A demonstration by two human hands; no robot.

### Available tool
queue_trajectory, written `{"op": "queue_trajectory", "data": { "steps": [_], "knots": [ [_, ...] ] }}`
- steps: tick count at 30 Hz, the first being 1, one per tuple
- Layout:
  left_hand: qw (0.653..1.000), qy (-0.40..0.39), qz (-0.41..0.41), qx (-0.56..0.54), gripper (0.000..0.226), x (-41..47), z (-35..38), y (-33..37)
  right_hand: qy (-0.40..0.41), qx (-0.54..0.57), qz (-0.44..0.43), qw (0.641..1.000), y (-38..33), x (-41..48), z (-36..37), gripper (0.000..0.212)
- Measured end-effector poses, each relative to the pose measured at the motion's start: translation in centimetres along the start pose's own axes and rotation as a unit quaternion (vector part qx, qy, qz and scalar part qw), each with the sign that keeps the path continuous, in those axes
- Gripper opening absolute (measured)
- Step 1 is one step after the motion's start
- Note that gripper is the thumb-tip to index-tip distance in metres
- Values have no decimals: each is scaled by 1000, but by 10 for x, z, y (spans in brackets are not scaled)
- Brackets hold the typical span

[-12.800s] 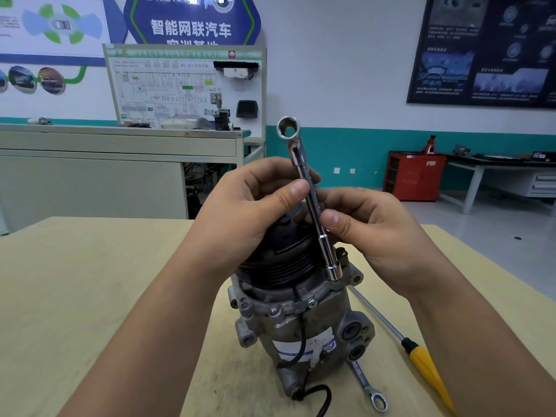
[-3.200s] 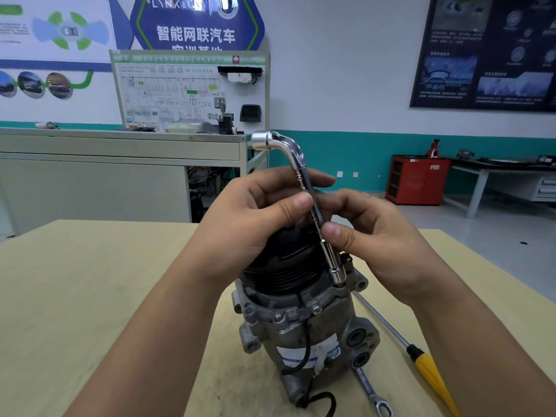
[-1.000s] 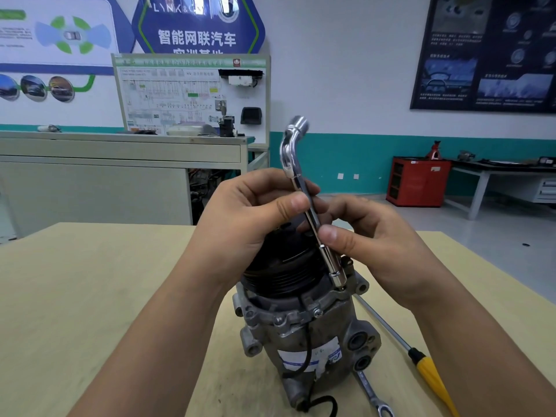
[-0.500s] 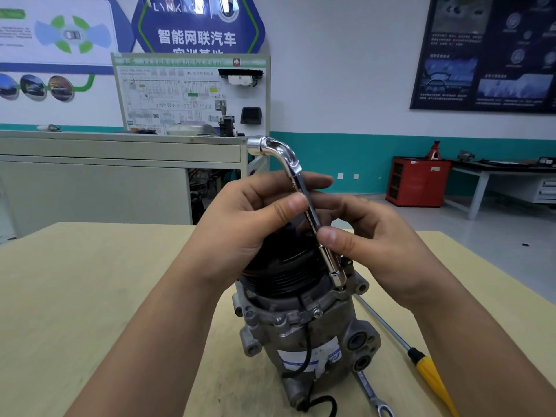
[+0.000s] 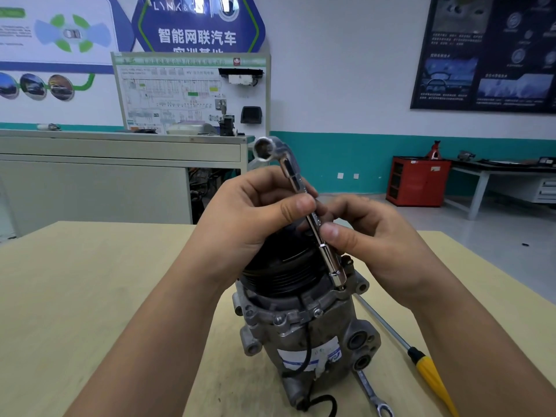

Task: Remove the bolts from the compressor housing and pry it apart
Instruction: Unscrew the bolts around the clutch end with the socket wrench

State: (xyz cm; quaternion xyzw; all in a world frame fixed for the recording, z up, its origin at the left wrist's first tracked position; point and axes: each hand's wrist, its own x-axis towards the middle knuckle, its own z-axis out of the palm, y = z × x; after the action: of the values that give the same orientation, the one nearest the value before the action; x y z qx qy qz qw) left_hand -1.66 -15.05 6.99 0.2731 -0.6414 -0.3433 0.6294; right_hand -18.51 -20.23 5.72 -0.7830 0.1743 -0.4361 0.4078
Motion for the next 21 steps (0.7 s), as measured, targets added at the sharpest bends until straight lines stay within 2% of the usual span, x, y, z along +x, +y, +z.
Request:
{"op": "queue_trajectory", "data": {
  "steps": [4, 9, 12, 16, 21],
  "knots": [
    [1000, -3, 1, 7, 8, 0, 1, 0, -6, -6, -6, 1000, -1, -2, 1, 28],
    [1000, -30, 3, -8, 15, 0, -2, 0, -4, 1, -5, 1000, -2, -1, 1, 25],
    [998, -65, -4, -20, 16, -1, -4, 0, -2, 13, -5, 1000, -2, -1, 1, 35],
    [996, -75, -15, -39, 26, -1, -4, 0, -2, 25, 1, 1000, -1, -2, 1, 40],
    [998, -54, 3, -16, 16, -1, -3, -1, 8, 24, 10, 1000, 0, -2, 1, 28]
  ]
}}
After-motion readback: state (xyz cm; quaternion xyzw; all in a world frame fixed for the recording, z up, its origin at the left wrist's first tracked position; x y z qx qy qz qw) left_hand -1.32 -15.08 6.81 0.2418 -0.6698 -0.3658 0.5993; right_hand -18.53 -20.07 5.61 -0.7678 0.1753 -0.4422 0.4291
